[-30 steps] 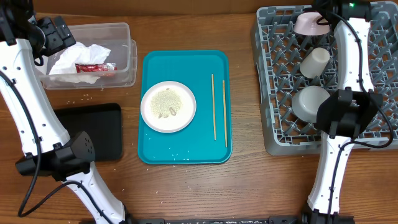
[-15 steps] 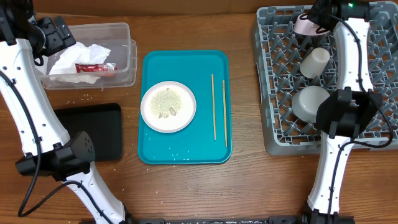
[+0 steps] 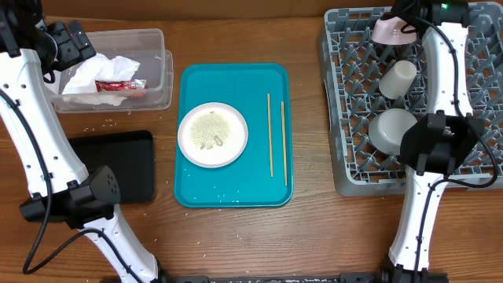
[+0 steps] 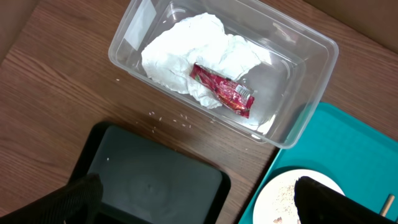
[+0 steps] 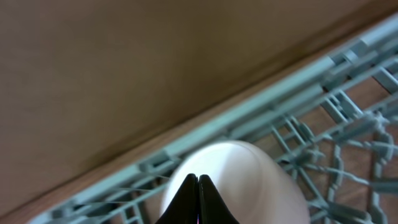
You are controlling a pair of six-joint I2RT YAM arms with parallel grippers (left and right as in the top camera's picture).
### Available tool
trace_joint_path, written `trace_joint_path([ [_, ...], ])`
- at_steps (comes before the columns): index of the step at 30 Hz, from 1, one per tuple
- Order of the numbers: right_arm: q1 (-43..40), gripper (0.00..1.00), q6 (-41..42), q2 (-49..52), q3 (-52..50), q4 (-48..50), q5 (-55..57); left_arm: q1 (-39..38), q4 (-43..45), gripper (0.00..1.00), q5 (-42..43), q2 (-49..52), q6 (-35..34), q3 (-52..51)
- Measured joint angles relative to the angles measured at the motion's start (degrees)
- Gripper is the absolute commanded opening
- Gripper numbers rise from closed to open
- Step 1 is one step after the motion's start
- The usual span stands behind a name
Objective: Sort waste into correct bins and load items into the dishwasher
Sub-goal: 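Lower the pink bowl upside down onto the rack and release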
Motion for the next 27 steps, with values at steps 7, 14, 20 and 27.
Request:
trace_joint_path([
  [7, 0.02, 0.04, -0.09, -0.11, -1.11, -0.33, -1.73, 0.0, 0.02, 1.0, 0.0, 0.0, 0.0, 0.0],
  [14, 0.02, 0.04, -0.09, 1.07, -2.34, -5.22, 0.0, 0.0, 0.0, 1.0, -0.02, 0.0, 0.0, 0.0],
  [20, -0.37, 0.04, -0.09, 1.05, -2.47, -10.71, 3.23, 0.0, 0.02, 1.0, -0.02, 0.0, 0.0, 0.0],
  [27, -1.73, 0.05, -0.02, -1.73, -3.1, -13.64, 4.33, 0.0, 0.0, 1.0, 0.0, 0.0, 0.0, 0.0],
])
